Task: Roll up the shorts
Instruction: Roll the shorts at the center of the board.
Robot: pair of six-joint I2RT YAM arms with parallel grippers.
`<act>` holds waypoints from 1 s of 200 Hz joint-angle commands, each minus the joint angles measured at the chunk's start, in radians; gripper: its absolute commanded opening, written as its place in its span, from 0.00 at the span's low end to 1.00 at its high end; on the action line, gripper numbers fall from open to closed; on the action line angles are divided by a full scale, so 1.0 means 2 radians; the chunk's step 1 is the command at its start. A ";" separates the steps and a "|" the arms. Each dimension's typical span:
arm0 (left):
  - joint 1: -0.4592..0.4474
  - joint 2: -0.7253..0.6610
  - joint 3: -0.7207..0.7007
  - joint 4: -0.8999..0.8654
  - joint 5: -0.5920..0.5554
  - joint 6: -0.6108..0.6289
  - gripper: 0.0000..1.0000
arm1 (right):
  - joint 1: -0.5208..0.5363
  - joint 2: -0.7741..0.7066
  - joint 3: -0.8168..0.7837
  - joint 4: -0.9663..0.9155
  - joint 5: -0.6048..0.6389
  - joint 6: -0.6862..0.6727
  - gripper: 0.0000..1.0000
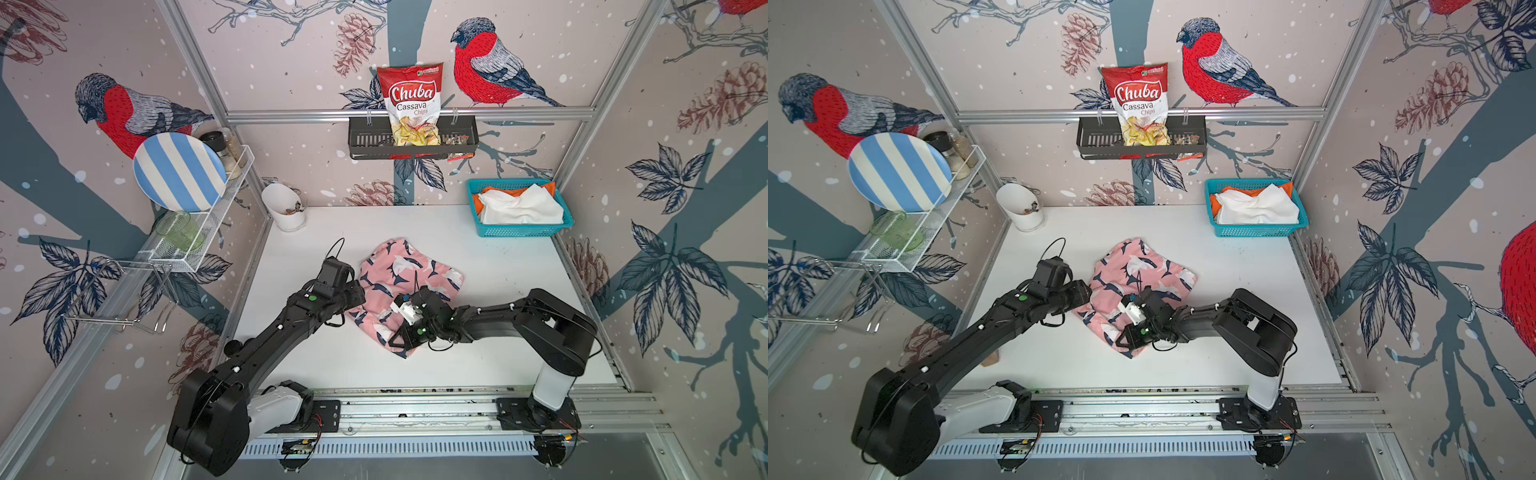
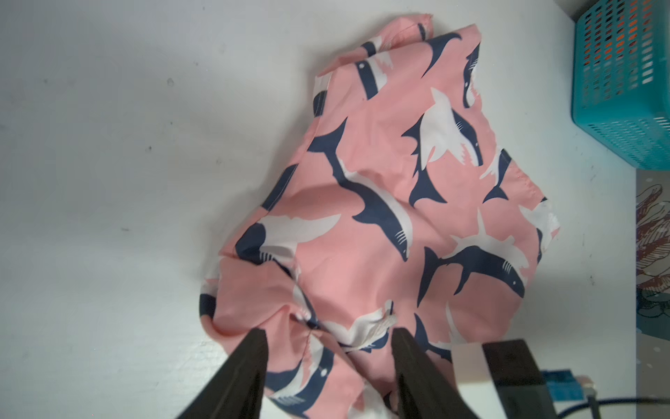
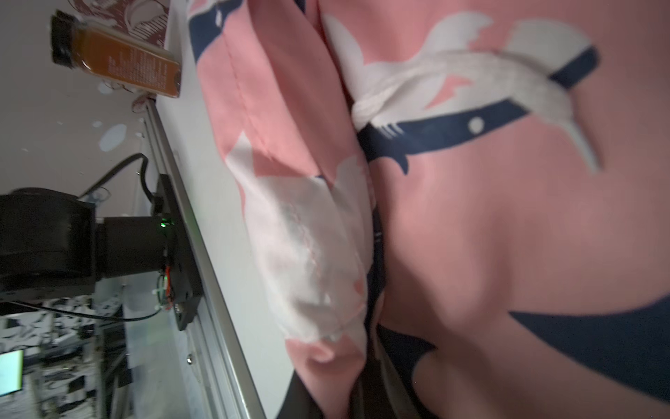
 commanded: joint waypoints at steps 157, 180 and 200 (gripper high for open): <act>0.002 0.163 -0.057 0.095 0.032 0.017 0.39 | 0.071 -0.080 0.131 -0.308 0.372 -0.149 0.54; 0.002 0.160 -0.058 0.094 0.032 0.018 0.39 | 0.126 -0.059 0.171 -0.337 0.477 -0.197 0.59; 0.002 0.161 -0.056 0.093 0.034 0.020 0.39 | 0.163 -0.033 0.197 -0.345 0.532 -0.228 0.65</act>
